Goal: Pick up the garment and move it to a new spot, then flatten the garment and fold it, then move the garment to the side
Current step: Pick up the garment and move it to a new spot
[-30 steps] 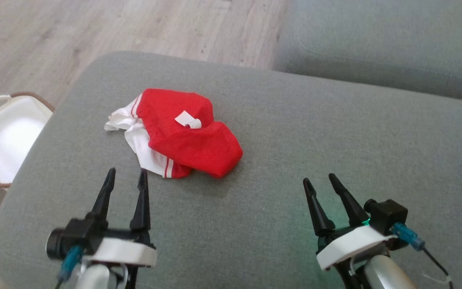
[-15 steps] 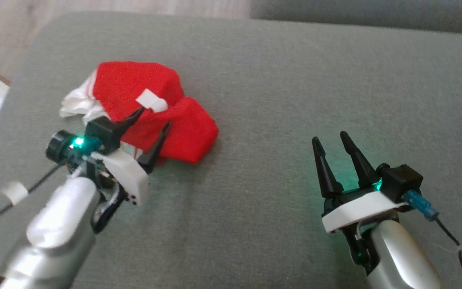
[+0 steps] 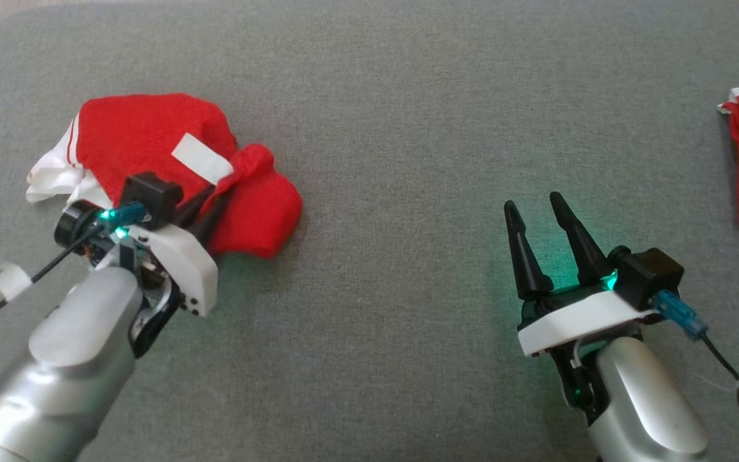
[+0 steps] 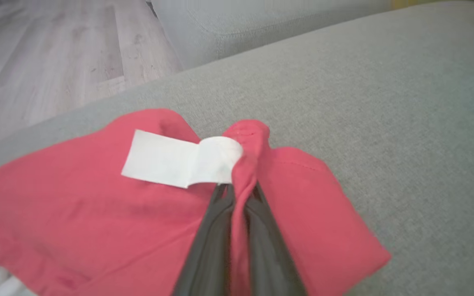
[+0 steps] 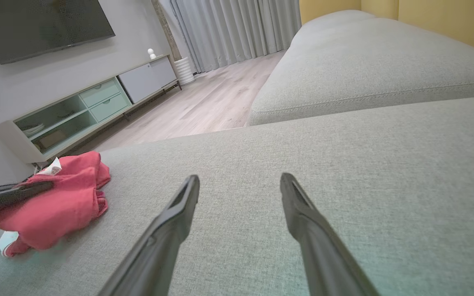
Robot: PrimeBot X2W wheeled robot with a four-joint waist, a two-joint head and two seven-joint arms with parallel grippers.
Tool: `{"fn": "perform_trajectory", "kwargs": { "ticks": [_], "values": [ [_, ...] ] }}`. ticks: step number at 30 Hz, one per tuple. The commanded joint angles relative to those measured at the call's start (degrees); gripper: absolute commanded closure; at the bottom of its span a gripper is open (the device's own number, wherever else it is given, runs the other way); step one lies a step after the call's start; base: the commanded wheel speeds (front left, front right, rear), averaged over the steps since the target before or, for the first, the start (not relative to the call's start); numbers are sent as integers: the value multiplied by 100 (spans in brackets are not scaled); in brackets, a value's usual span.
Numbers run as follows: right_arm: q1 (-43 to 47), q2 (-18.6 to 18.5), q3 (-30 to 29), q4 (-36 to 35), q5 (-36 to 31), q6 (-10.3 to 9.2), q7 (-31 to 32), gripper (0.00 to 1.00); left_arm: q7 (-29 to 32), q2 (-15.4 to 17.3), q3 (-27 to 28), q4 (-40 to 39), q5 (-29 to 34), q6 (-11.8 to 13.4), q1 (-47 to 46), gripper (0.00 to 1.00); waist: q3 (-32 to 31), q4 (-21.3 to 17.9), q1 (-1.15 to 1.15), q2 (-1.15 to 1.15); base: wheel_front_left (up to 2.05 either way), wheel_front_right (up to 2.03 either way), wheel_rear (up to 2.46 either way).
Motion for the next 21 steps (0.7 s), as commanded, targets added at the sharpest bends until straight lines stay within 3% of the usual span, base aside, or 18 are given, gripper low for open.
{"fn": "perform_trajectory", "kwargs": {
  "ticks": [1,5,10,16,21],
  "values": [
    [-140,29,111,-144,-32,-4,-74,0,-193,281,195,-36,17,10,-370,100,-32,-16,-1,0,0,0,0],
    [-132,29,100,-113,-33,-4,-83,0,-946,262,242,50,233,92,-496,100,-163,-61,-1,0,0,0,0],
    [-65,29,49,-72,-31,-4,-92,0,-1710,246,403,-376,588,424,-544,100,-400,-85,-1,0,0,0,0],
    [19,29,-52,-61,-6,-4,-99,0,-1785,381,1107,-2131,1281,1007,-292,100,-646,-108,-1,0,0,0,0],
    [70,29,-42,-35,11,-4,-101,0,-1787,552,1629,-3515,1984,1172,56,100,-812,-205,-1,0,0,0,0]
  ]
}}
